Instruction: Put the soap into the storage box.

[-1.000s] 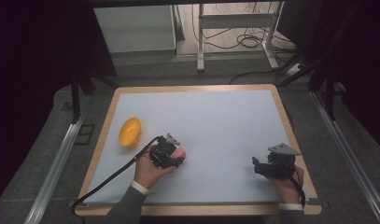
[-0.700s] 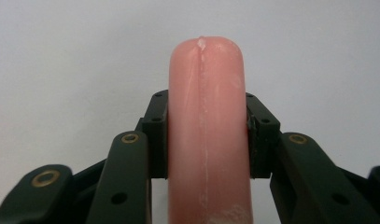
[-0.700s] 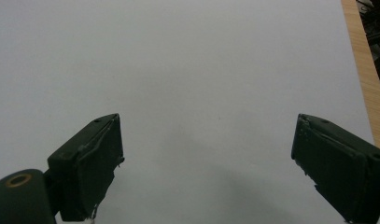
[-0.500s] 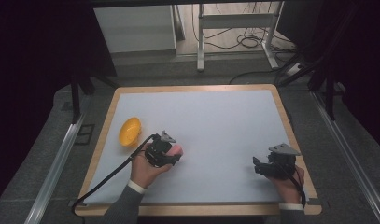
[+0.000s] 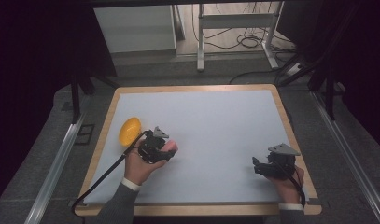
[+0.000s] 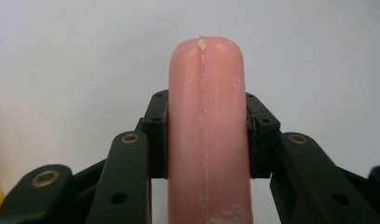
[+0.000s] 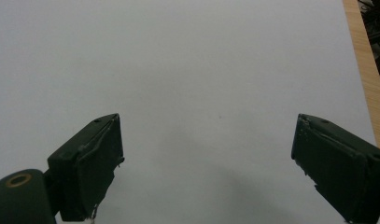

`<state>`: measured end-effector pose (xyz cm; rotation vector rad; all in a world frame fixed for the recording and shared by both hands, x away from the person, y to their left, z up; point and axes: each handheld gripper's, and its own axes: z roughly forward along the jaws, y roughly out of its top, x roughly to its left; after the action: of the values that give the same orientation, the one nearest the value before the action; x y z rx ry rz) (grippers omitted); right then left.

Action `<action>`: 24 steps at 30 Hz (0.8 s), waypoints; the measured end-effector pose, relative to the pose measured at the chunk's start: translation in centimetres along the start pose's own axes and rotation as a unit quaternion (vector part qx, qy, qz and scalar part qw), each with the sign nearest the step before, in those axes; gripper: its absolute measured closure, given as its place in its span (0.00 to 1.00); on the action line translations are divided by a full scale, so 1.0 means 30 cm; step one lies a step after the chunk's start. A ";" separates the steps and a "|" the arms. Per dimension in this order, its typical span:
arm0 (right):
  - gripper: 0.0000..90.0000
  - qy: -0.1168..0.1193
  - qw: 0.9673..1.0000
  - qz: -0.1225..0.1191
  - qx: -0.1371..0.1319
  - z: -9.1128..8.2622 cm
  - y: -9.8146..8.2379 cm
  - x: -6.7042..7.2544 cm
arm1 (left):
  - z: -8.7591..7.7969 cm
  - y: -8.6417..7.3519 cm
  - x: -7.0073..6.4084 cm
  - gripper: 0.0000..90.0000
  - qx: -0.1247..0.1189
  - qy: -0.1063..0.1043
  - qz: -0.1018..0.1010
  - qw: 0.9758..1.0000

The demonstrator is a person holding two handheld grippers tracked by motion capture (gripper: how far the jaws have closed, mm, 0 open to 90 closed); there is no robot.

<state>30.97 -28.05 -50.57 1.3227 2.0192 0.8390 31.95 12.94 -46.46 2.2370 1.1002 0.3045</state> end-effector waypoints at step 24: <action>0.10 0.003 1.000 -0.004 -0.001 0.002 -0.001 0.004 | -0.062 0.001 0.062 0.67 -0.025 0.015 -0.019 0.999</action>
<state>30.97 -27.93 -50.64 1.3106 2.0261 0.8419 32.29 15.18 -45.11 2.1711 1.1380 0.3462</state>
